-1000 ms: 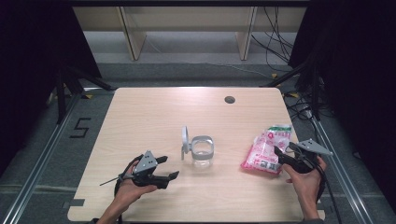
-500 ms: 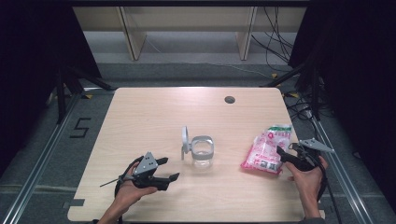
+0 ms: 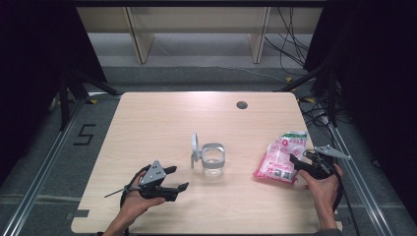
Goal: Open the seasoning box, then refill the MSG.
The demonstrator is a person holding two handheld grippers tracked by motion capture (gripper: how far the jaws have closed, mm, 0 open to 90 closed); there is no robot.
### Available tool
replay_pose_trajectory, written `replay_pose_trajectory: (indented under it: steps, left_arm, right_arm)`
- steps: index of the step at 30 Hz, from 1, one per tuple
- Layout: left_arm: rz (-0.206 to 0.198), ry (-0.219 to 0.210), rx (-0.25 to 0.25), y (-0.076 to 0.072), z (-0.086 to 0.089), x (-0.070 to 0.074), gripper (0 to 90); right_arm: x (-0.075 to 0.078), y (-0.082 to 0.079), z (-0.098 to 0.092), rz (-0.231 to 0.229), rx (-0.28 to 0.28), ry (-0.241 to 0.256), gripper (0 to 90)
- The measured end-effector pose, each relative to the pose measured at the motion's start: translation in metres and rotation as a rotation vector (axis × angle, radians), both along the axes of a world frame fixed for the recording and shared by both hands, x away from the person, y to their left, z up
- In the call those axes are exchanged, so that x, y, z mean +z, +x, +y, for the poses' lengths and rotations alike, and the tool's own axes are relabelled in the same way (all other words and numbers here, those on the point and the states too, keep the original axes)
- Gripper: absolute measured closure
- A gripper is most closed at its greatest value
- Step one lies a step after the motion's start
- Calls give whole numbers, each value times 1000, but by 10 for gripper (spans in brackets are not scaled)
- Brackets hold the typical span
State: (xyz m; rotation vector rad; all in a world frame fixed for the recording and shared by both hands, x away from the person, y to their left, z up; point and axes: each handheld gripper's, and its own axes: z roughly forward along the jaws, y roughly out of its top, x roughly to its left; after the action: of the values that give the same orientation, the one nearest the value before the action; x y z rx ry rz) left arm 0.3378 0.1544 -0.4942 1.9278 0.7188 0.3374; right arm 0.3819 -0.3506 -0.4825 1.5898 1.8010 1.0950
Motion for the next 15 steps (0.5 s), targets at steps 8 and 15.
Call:
replay_pose_trajectory:
  steps: [8,15]
  left_arm:
    - [-2,1,-6,-1,-1,0,261]
    - [-6,3,-1,-1,0,0,261]
  right_arm:
    - [-3,3,0,19,-1,6,308]
    - [-7,7,0,42,2,10,319]
